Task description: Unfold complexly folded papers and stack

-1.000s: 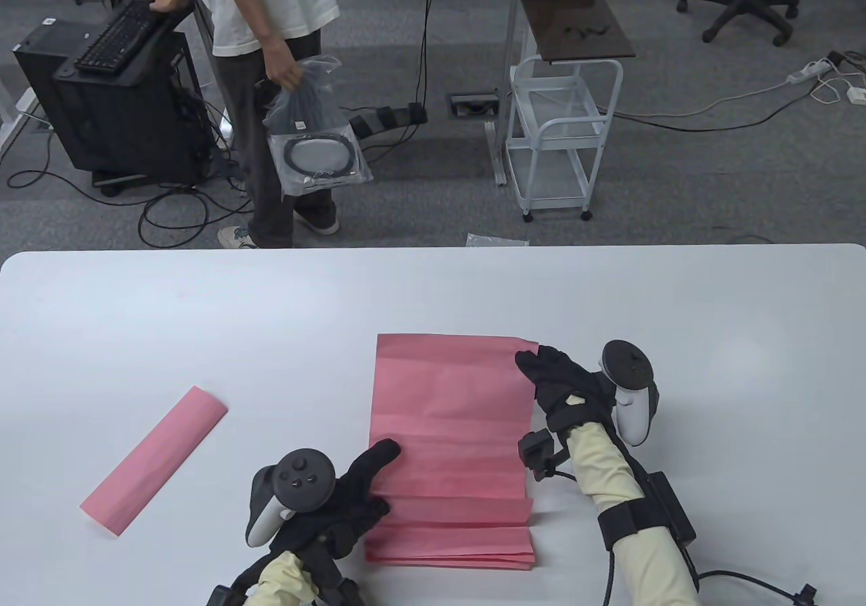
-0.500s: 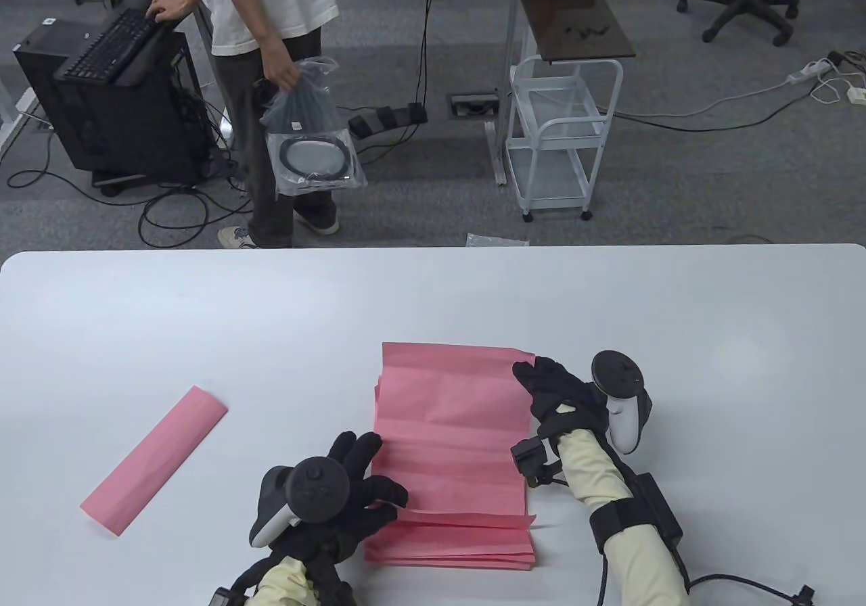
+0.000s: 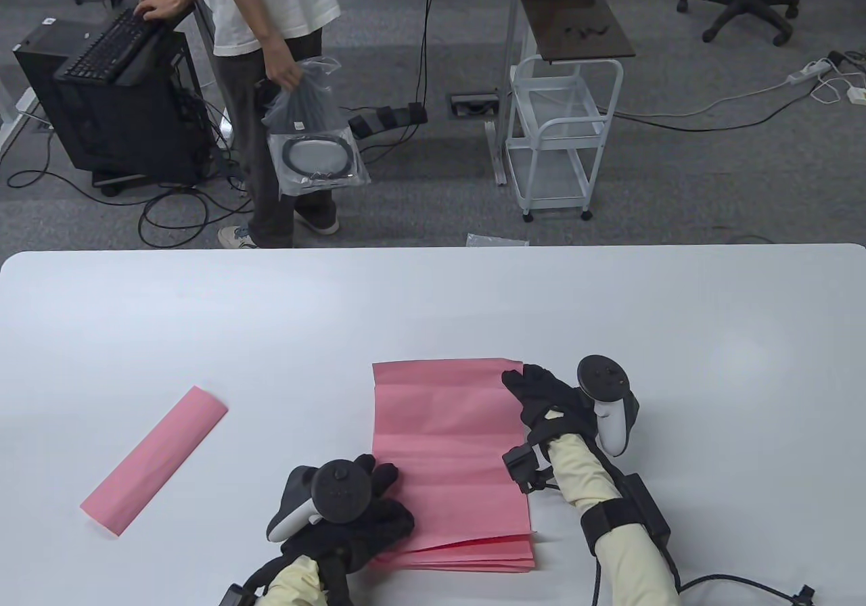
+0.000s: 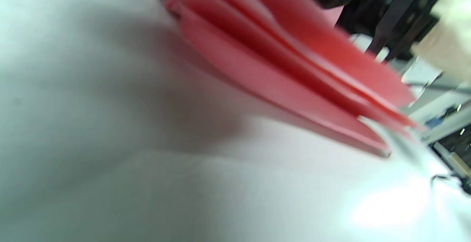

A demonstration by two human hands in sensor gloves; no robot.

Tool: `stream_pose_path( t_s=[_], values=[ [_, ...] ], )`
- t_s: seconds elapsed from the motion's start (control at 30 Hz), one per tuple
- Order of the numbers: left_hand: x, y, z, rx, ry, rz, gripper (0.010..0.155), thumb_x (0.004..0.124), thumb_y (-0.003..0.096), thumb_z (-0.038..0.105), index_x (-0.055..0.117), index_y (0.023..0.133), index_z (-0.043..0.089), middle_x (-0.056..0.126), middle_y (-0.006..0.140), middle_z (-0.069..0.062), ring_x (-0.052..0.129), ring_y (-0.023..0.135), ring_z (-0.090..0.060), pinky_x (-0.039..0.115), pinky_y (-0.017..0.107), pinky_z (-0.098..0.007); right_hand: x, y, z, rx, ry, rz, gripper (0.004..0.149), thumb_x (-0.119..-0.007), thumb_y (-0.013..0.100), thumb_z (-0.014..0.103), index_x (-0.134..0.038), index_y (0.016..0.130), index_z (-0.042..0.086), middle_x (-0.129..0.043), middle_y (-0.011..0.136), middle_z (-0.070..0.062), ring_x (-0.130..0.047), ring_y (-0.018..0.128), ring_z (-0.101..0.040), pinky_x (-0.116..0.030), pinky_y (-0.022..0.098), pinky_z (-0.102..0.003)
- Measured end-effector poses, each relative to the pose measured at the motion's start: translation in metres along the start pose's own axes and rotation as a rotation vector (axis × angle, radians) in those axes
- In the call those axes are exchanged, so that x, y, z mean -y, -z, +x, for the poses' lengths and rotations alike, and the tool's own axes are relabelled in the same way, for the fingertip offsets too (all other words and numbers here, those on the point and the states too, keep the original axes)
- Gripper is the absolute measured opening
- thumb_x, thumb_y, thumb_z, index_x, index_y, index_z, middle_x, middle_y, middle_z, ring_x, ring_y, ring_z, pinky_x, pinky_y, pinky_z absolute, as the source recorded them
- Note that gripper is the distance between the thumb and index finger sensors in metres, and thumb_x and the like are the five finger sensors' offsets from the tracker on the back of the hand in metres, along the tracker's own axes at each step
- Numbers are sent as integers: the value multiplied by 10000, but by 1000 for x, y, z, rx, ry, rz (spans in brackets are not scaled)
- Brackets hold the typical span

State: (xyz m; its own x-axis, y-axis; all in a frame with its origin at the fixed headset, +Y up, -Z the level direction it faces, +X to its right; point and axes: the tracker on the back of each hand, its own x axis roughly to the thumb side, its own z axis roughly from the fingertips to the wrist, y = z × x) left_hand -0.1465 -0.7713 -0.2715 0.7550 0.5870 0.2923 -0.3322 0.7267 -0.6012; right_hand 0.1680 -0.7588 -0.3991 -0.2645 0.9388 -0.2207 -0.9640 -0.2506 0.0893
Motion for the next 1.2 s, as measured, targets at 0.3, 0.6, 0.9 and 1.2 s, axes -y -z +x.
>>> stream_pose_path(
  t_s=[0.3,0.6,0.9,1.2],
  values=[
    [20,14,-8,-117,104,-146,855,685,566,521,48,1098,315,-177,1102,-62,-177,983,-400,-54,675,-591,-6,0,-4,-19,-50,5,406,-719,516,297,-788,856,85,-901,759,-113,-887,639,-368,-401,717,-635],
    [28,20,-20,-221,192,-265,912,582,477,686,-122,994,421,-338,984,90,-339,901,-262,-186,603,-493,-22,-35,25,287,-453,-47,762,-699,526,372,-175,1073,290,34,1130,21,146,997,-245,99,658,-529],
    [30,20,-18,-236,226,-262,975,595,422,733,-146,976,426,-351,974,89,-347,900,-261,-188,608,-498,-110,-103,-35,226,-1109,759,836,-674,469,572,-158,1088,351,61,1139,62,160,993,-198,131,637,-530],
    [30,19,-19,-249,224,-263,975,592,413,738,-152,970,444,-358,972,108,-355,900,-239,-197,609,-482,-56,-103,-61,63,-1041,697,759,-641,462,607,-147,1031,522,86,1093,291,168,987,-11,155,655,-476]
  ],
)
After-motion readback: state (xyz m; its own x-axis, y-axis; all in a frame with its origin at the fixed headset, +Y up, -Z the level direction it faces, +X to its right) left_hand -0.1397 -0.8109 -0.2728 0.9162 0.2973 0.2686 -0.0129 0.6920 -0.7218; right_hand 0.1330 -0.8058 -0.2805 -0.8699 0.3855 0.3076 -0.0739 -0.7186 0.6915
